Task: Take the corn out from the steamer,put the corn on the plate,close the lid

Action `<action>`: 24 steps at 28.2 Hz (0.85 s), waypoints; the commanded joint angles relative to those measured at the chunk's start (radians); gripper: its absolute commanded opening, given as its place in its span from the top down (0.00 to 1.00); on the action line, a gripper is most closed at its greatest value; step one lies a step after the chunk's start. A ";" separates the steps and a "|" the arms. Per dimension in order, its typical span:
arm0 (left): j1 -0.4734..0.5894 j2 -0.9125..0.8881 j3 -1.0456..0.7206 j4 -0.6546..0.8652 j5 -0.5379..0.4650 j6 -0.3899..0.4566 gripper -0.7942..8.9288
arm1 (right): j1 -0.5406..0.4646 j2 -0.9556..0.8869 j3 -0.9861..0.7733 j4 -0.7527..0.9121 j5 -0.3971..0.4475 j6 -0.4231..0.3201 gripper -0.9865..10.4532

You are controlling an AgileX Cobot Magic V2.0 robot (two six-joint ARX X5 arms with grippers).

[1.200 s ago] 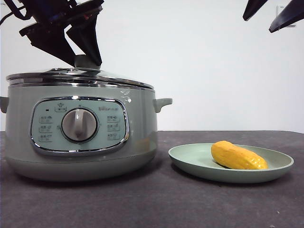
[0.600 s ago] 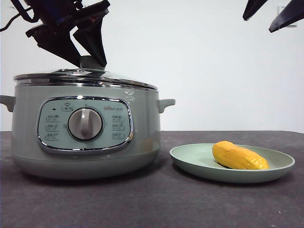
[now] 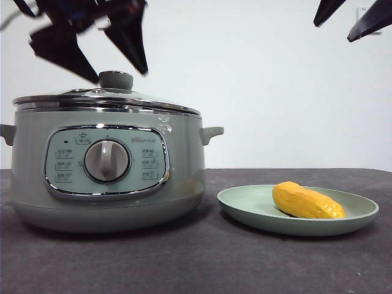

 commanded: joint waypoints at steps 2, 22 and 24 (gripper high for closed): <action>0.000 -0.171 -0.008 -0.045 0.006 -0.012 0.41 | 0.001 -0.001 -0.007 0.005 0.000 0.006 0.67; 0.000 -0.858 -0.522 0.066 -0.187 0.034 0.93 | 0.003 -0.352 -0.311 0.314 0.078 -0.098 0.93; 0.000 -0.865 -0.532 0.034 -0.216 0.012 0.93 | 0.003 -0.389 -0.324 0.314 0.078 -0.074 0.92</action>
